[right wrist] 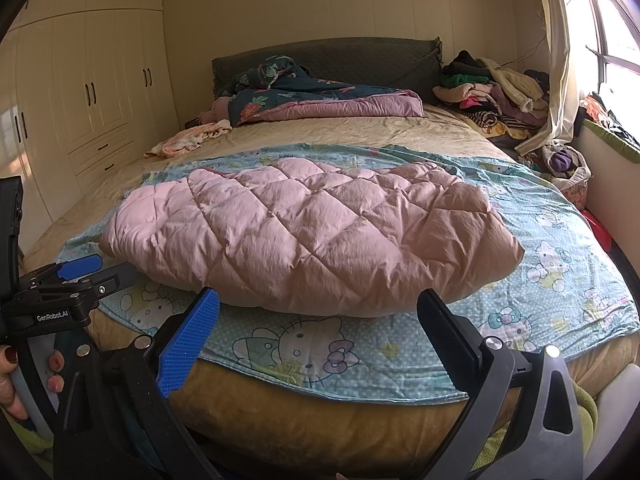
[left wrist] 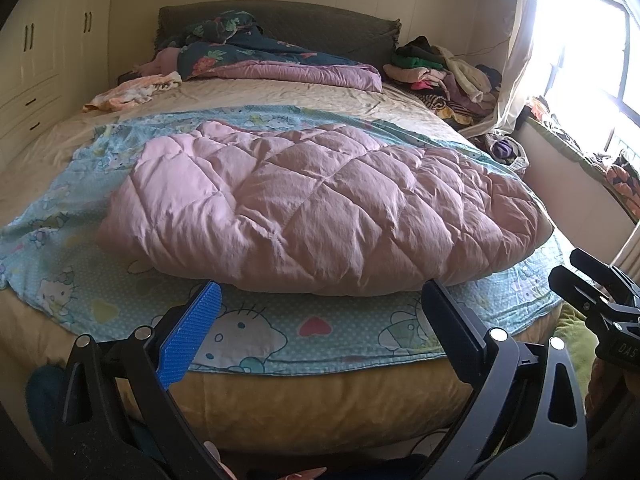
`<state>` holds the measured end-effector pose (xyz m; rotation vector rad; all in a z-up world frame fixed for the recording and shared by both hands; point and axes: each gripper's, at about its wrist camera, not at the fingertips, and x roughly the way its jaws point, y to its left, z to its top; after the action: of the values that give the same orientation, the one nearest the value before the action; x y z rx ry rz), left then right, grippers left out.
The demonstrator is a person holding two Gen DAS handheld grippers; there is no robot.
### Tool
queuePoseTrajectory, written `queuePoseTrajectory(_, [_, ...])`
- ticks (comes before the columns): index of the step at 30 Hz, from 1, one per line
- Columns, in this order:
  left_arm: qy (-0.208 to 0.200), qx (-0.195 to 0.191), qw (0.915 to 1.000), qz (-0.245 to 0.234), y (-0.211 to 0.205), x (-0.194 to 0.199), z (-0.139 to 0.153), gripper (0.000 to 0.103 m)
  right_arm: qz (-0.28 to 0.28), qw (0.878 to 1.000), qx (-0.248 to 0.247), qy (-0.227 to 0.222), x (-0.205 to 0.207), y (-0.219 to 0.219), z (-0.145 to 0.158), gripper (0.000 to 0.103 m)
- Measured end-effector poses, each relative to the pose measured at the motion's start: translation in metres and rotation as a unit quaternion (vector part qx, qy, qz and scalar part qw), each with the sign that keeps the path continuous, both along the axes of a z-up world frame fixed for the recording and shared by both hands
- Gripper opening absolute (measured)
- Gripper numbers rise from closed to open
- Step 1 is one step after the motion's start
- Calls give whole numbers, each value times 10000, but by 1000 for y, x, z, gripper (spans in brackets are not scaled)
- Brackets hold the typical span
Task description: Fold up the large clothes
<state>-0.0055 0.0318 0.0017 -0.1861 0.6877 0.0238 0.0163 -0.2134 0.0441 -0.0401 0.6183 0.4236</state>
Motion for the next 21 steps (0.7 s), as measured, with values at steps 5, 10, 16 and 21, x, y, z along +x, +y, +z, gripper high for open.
queuePoseTrajectory(5, [1, 11, 10000, 15, 1, 1, 0, 94, 0, 10000, -5, -3, 0, 0, 0, 99])
queuePoseTrajectory(10, [-2, 13, 10000, 10, 1, 0, 0, 94, -2, 10000, -2, 1, 0, 0, 0, 99])
queuePoseTrajectory(16, [-7, 11, 10000, 12, 0, 0, 0, 94, -2, 10000, -7, -2, -1, 0, 1, 99])
queuePoseTrajectory(21, [-4, 32, 10000, 18, 0, 0, 0, 94, -7, 10000, -19, 5, 0, 1, 1, 99])
